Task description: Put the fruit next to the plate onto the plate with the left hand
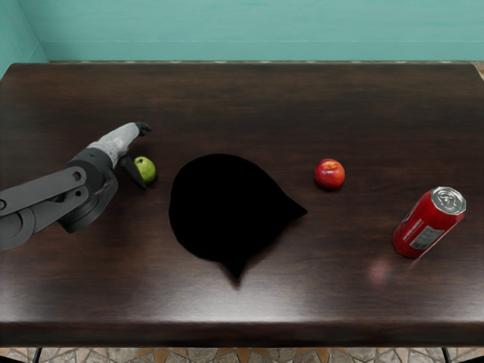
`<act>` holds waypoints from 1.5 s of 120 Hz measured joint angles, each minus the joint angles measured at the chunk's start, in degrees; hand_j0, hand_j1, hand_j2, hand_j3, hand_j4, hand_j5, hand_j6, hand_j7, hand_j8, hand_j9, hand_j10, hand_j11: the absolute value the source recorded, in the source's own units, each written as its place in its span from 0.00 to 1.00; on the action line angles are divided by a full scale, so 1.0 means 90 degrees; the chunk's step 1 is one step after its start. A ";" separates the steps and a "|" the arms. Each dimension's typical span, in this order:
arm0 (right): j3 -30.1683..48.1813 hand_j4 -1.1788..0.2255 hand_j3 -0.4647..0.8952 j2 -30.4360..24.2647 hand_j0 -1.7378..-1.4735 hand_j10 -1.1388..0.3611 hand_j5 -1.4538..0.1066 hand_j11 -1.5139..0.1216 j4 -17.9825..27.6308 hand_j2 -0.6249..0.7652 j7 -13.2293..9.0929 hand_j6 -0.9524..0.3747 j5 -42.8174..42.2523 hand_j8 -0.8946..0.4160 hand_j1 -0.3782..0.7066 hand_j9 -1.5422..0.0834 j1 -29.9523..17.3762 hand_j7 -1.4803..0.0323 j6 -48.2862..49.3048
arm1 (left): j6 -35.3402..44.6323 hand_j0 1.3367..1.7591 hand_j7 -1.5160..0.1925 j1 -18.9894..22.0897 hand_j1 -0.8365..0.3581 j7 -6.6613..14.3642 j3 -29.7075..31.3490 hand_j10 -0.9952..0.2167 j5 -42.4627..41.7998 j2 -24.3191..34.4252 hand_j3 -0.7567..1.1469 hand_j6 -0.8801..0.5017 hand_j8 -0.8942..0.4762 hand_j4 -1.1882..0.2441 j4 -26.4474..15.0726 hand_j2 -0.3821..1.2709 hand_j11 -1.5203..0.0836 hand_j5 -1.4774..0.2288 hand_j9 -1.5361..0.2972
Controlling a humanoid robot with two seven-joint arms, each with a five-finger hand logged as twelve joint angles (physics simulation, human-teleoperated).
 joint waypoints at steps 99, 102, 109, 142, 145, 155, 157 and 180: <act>0.0000 0.84 0.34 0.0000 0.30 0.76 0.93 0.93 -0.0001 0.45 -0.0001 0.72 0.0000 0.68 0.03 0.95 0.0001 0.98 0.0000 | -0.0702 0.76 0.47 -0.0313 0.47 0.0148 0.0111 0.36 -0.0514 -0.0005 0.40 0.28 0.31 0.43 0.0007 0.33 0.50 0.46 0.44; 0.0000 0.84 0.34 0.0000 0.30 0.76 0.93 0.93 -0.0001 0.45 -0.0001 0.72 0.0000 0.68 0.03 0.95 0.0001 0.98 0.0000 | -0.0732 0.76 0.46 -0.0321 0.46 0.0153 0.0113 0.35 -0.0537 -0.0005 0.40 0.29 0.31 0.42 0.0007 0.34 0.49 0.45 0.43; 0.0000 0.84 0.34 0.0000 0.30 0.76 0.93 0.93 -0.0001 0.45 0.0000 0.72 0.0000 0.68 0.03 0.95 0.0000 0.98 0.0000 | -0.0778 0.76 0.45 -0.0323 0.46 0.0160 0.0115 0.33 -0.0576 -0.0005 0.40 0.28 0.30 0.40 0.0006 0.37 0.47 0.44 0.42; 0.0000 0.84 0.34 0.0000 0.30 0.76 0.93 0.93 0.0000 0.45 0.0000 0.72 0.0000 0.68 0.03 0.95 -0.0001 0.98 0.0000 | -0.0851 0.75 0.38 -0.0446 0.46 0.0169 0.0121 0.27 -0.0839 0.0004 0.40 0.27 0.31 0.36 0.0009 0.42 0.40 0.37 0.36; 0.0000 0.84 0.34 0.0000 0.30 0.76 0.93 0.93 0.0000 0.45 0.0000 0.72 0.0000 0.68 0.03 0.95 -0.0001 0.98 0.0000 | -0.0852 0.75 0.38 -0.0464 0.46 0.0169 0.0120 0.28 -0.0899 0.0005 0.40 0.28 0.31 0.36 0.0009 0.42 0.40 0.37 0.35; 0.0000 0.84 0.34 0.0000 0.30 0.76 0.93 0.93 -0.0001 0.45 0.0000 0.72 0.0000 0.68 0.03 0.95 -0.0001 0.98 0.0000 | -0.0913 0.75 0.37 -0.0616 0.45 0.0169 0.0118 0.29 -0.1249 0.0035 0.40 0.29 0.32 0.36 0.0009 0.43 0.39 0.35 0.35; 0.0000 0.84 0.34 0.0000 0.30 0.76 0.93 0.93 -0.0001 0.45 0.0000 0.72 0.0000 0.68 0.03 0.95 -0.0001 0.98 0.0000 | -0.0921 0.75 0.37 -0.0659 0.45 0.0169 0.0116 0.29 -0.1344 0.0042 0.40 0.29 0.33 0.36 0.0011 0.43 0.39 0.35 0.34; 0.0000 0.84 0.34 0.0000 0.30 0.76 0.93 0.93 0.0000 0.45 0.0000 0.72 0.0000 0.68 0.03 0.95 -0.0001 0.98 0.0000 | -0.1182 0.75 0.36 -0.1283 0.44 0.0168 0.0051 0.30 -0.2727 0.0337 0.40 0.31 0.34 0.36 0.0017 0.44 0.38 0.33 0.34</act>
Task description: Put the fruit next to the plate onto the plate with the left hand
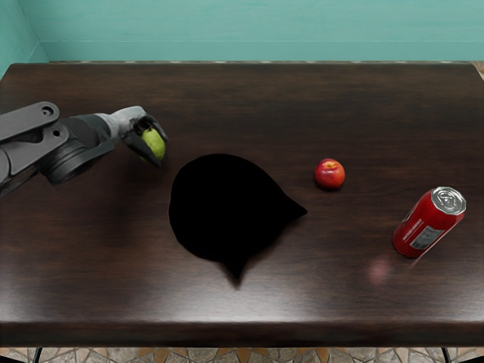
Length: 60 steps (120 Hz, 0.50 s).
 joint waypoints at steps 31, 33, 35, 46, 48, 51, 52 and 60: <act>0.0000 0.84 0.34 0.0000 0.30 0.76 0.93 0.93 -0.0002 0.45 -0.0001 0.72 0.0000 0.68 0.03 0.95 0.0003 0.98 0.0000 | -0.1248 0.75 0.35 -0.0768 0.44 0.0000 -0.0104 0.31 -0.1577 0.0046 0.40 0.31 0.34 0.35 -0.0003 0.43 0.37 0.33 0.33; 0.0000 0.84 0.34 0.0000 0.30 0.76 0.93 0.93 -0.0002 0.45 -0.0002 0.72 0.0000 0.68 0.03 0.95 0.0003 0.98 0.0000 | -0.1313 0.75 0.35 -0.0797 0.44 0.0001 -0.0113 0.31 -0.1604 0.0013 0.40 0.31 0.34 0.35 -0.0004 0.43 0.37 0.33 0.33; 0.0000 0.84 0.34 0.0000 0.30 0.76 0.93 0.93 -0.0001 0.45 -0.0002 0.72 0.0000 0.68 0.03 0.95 0.0002 0.98 0.0000 | -0.1369 0.75 0.35 -0.0816 0.44 0.0001 -0.0121 0.31 -0.1628 -0.0055 0.40 0.31 0.34 0.35 -0.0005 0.42 0.37 0.33 0.33; 0.0000 0.84 0.34 0.0000 0.30 0.76 0.93 0.93 -0.0002 0.45 -0.0001 0.72 0.0000 0.68 0.03 0.95 0.0000 0.98 0.0000 | -0.1567 0.75 0.35 -0.0808 0.43 -0.0001 -0.0129 0.31 -0.1732 -0.0370 0.40 0.32 0.34 0.35 -0.0013 0.45 0.37 0.33 0.33; 0.0000 0.84 0.34 0.0000 0.30 0.76 0.93 0.93 -0.0002 0.45 -0.0001 0.72 0.0000 0.68 0.03 0.95 0.0000 0.98 0.0000 | -0.1587 0.75 0.35 -0.0792 0.43 -0.0001 -0.0123 0.31 -0.1743 -0.0414 0.40 0.32 0.35 0.36 -0.0014 0.45 0.37 0.33 0.33; 0.0000 0.84 0.34 0.0000 0.30 0.76 0.93 0.93 -0.0001 0.45 0.0000 0.72 0.0000 0.68 0.03 0.95 0.0000 0.98 0.0000 | -0.1615 0.75 0.35 -0.0776 0.42 -0.0001 -0.0105 0.31 -0.1746 -0.0489 0.40 0.32 0.35 0.36 -0.0015 0.45 0.37 0.33 0.33; 0.0000 0.84 0.34 0.0000 0.30 0.76 0.93 0.93 -0.0001 0.45 0.0000 0.72 0.0000 0.68 0.03 0.95 0.0000 0.98 0.0000 | -0.1623 0.75 0.35 -0.0772 0.42 -0.0001 -0.0097 0.31 -0.1749 -0.0515 0.40 0.32 0.35 0.36 -0.0015 0.45 0.37 0.33 0.33; 0.0000 0.84 0.34 0.0000 0.30 0.76 0.93 0.93 -0.0001 0.45 0.0000 0.72 0.0000 0.68 0.03 0.95 0.0001 0.98 0.0000 | -0.1665 0.75 0.35 -0.0752 0.42 -0.0001 0.0020 0.32 -0.1756 -0.0721 0.40 0.33 0.36 0.36 -0.0017 0.46 0.37 0.32 0.33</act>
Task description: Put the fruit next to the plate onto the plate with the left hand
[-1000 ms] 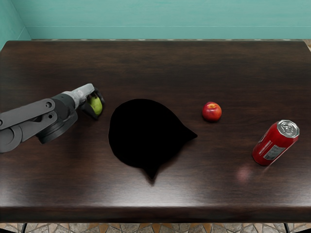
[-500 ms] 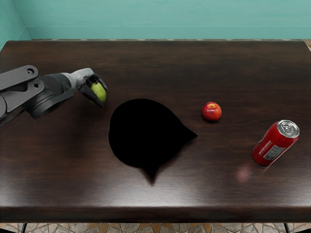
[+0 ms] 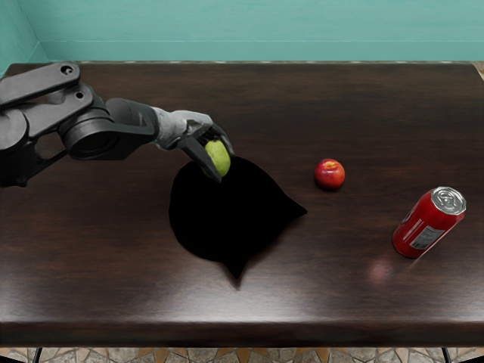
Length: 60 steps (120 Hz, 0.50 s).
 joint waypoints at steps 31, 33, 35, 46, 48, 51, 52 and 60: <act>0.0000 0.84 0.34 0.0000 0.30 0.76 0.93 0.93 0.0000 0.45 0.0000 0.72 0.0000 0.68 0.03 0.95 -0.0001 0.98 0.0000 | -0.0037 0.75 0.43 0.0139 0.50 0.0002 0.0218 0.37 0.0021 -0.0178 0.40 0.36 0.38 0.43 -0.0006 0.41 0.46 0.40 0.41; 0.0000 0.84 0.34 0.0000 0.30 0.76 0.93 0.93 0.0001 0.45 0.0000 0.72 0.0000 0.68 0.03 0.95 -0.0001 0.98 0.0000 | -0.0036 0.75 0.47 0.0147 0.53 0.0002 0.0179 0.41 0.0017 -0.0184 0.40 0.38 0.40 0.46 -0.0007 0.40 0.50 0.44 0.45; 0.0000 0.84 0.34 0.0000 0.30 0.76 0.93 0.93 0.0001 0.45 0.0000 0.72 0.0000 0.68 0.03 0.95 -0.0002 0.98 0.0000 | -0.0036 0.75 0.50 0.0153 0.57 0.0002 0.0131 0.44 0.0011 -0.0179 0.40 0.39 0.42 0.49 -0.0007 0.39 0.53 0.47 0.47; 0.0000 0.84 0.34 0.0000 0.30 0.76 0.93 0.93 0.0000 0.45 0.0000 0.72 0.0000 0.68 0.03 0.95 0.0000 0.98 0.0000 | -0.0106 0.76 0.63 0.0212 0.71 0.0002 -0.0330 0.57 -0.0273 0.0040 0.40 0.47 0.49 0.60 -0.0001 0.33 0.67 0.61 0.60; 0.0000 0.84 0.34 0.0000 0.30 0.76 0.93 0.93 0.0000 0.45 -0.0001 0.72 0.0000 0.68 0.03 0.95 0.0000 0.98 0.0000 | -0.0196 0.76 0.65 0.0221 0.73 0.0002 -0.0460 0.58 -0.0383 0.0141 0.40 0.49 0.51 0.62 0.0002 0.32 0.69 0.62 0.62; 0.0000 0.84 0.34 0.0000 0.30 0.76 0.93 0.93 -0.0001 0.45 0.0000 0.72 0.0000 0.68 0.03 0.95 -0.0001 0.98 0.0000 | -0.0373 0.76 0.67 0.0298 0.76 0.0002 -0.0660 0.61 -0.0578 0.0278 0.40 0.50 0.52 0.64 0.0005 0.31 0.72 0.65 0.64; 0.0000 0.84 0.34 0.0000 0.30 0.76 0.93 0.93 0.0000 0.45 0.0000 0.72 0.0000 0.68 0.03 0.95 0.0000 0.98 0.0000 | -0.0441 0.76 0.68 0.0328 0.77 0.0002 -0.0727 0.62 -0.0652 0.0320 0.40 0.51 0.52 0.65 0.0006 0.31 0.73 0.66 0.65; 0.0000 0.84 0.34 0.0000 0.30 0.76 0.93 0.93 0.0000 0.45 0.0000 0.72 0.0000 0.68 0.03 0.95 0.0000 0.98 0.0000 | -0.1096 0.76 0.73 0.0913 0.82 0.0002 -0.1334 0.67 -0.1399 0.0688 0.40 0.54 0.55 0.69 0.0015 0.29 0.78 0.71 0.69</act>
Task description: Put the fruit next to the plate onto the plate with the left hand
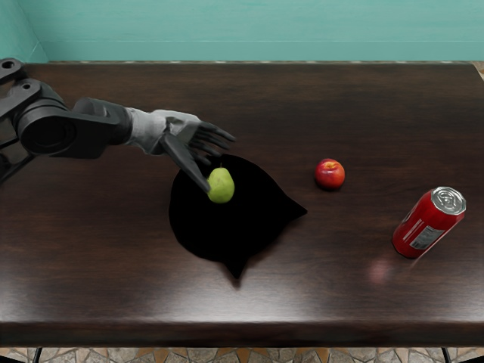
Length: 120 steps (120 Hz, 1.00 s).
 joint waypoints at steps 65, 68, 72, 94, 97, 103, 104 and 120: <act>0.0000 0.84 0.34 0.0000 0.30 0.76 0.93 0.93 0.0000 0.45 0.0001 0.72 0.0000 0.68 0.03 0.95 0.0000 0.98 0.0000 | -0.1683 0.76 0.86 0.3329 0.96 0.0000 -0.3848 0.80 -0.1814 0.1441 0.40 0.61 0.63 0.80 0.0214 0.24 0.92 0.84 0.81; 0.0000 0.84 0.34 0.0000 0.30 0.76 0.93 0.93 0.0001 0.45 0.0001 0.72 0.0000 0.68 0.03 0.95 -0.0001 0.98 0.0000 | -0.1685 0.76 0.86 0.3352 0.96 0.0000 -0.3851 0.80 -0.1821 0.1512 0.40 0.61 0.63 0.80 0.0250 0.24 0.92 0.84 0.81; 0.0000 0.84 0.34 0.0000 0.30 0.76 0.93 0.93 0.0000 0.45 0.0001 0.72 0.0000 0.68 0.03 0.95 0.0001 0.98 0.0000 | -0.1688 0.76 0.86 0.3382 0.96 0.0000 -0.3856 0.80 -0.1831 0.1643 0.40 0.62 0.63 0.81 0.0319 0.24 0.92 0.84 0.81; 0.0000 0.84 0.34 0.0000 0.30 0.76 0.93 0.93 0.0001 0.45 0.0001 0.72 0.0000 0.68 0.03 0.95 0.0000 0.98 0.0000 | -0.1696 0.76 0.87 0.3392 0.96 0.0000 -0.3871 0.80 -0.2030 0.2013 0.40 0.62 0.63 0.81 0.0963 0.24 0.92 0.84 0.82; 0.0000 0.84 0.34 0.0000 0.30 0.76 0.93 0.93 0.0002 0.45 0.0001 0.72 0.0000 0.68 0.03 0.95 -0.0001 0.98 0.0000 | -0.1696 0.76 0.87 0.3397 0.97 0.0000 -0.3872 0.80 -0.2066 0.2046 0.40 0.62 0.63 0.81 0.1065 0.24 0.93 0.84 0.82; 0.0000 0.84 0.34 0.0000 0.30 0.76 0.93 0.93 0.0002 0.45 0.0000 0.72 0.0000 0.68 0.03 0.95 0.0000 0.98 0.0000 | -0.1696 0.76 0.87 0.3395 0.97 0.0000 -0.3873 0.80 -0.2145 0.2054 0.40 0.62 0.63 0.81 0.1240 0.24 0.93 0.85 0.82; 0.0000 0.84 0.34 0.0000 0.30 0.76 0.93 0.93 0.0002 0.45 0.0000 0.72 0.0000 0.68 0.03 0.95 0.0000 0.98 0.0000 | -0.1696 0.76 0.87 0.3392 0.97 0.0000 -0.3872 0.80 -0.2155 0.2055 0.40 0.62 0.63 0.81 0.1262 0.24 0.93 0.85 0.82; 0.0000 0.84 0.34 0.0000 0.30 0.76 0.93 0.93 0.0002 0.45 0.0001 0.72 0.0000 0.68 0.03 0.95 0.0003 0.98 0.0000 | -0.1697 0.76 0.87 0.3389 0.97 0.0000 -0.3869 0.80 -0.2243 0.2055 0.40 0.62 0.64 0.81 0.1457 0.23 0.93 0.85 0.82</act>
